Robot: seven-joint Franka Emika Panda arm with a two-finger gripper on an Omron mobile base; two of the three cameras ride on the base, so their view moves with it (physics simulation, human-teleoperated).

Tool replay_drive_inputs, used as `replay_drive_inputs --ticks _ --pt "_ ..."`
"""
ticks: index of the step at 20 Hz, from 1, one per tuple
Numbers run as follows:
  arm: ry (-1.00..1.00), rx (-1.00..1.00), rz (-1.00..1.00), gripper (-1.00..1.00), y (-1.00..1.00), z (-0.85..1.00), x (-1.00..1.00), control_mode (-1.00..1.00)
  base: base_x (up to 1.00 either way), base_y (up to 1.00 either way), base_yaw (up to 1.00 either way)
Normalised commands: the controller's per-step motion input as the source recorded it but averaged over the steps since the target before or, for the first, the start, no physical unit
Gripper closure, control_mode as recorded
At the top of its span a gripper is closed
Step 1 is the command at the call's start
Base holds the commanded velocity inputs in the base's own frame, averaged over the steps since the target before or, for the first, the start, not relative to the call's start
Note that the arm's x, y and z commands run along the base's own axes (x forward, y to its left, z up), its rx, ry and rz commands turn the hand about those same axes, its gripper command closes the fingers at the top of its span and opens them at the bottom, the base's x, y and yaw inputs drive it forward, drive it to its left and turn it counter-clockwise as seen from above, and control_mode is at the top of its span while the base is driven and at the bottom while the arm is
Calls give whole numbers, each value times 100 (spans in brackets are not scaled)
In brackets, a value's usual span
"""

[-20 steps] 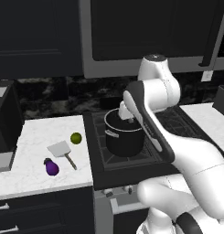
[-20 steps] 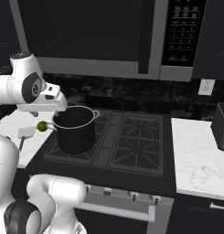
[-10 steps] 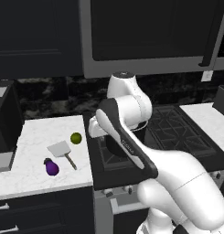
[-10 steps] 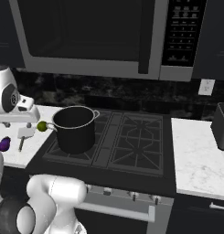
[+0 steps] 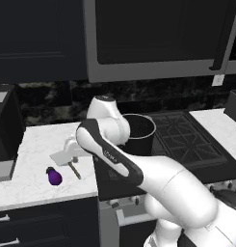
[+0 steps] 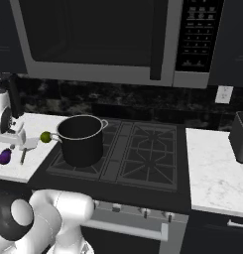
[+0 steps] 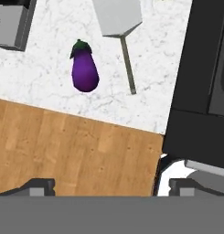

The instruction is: Put the eggplant and lime in the pot. Retrieve the spatula and lightly stir the vegetables in the pot.

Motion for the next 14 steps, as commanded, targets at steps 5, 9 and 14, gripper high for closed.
replay_drive_inputs --ticks 5,9,14 --pt "6 1 -1 -100 87 -74 28 -100 0 0 0" --pt "10 0 -3 -100 44 -50 48 -100 0 0 0" --pt "2 -3 -2 -100 37 -19 44 -100 0 0 0"
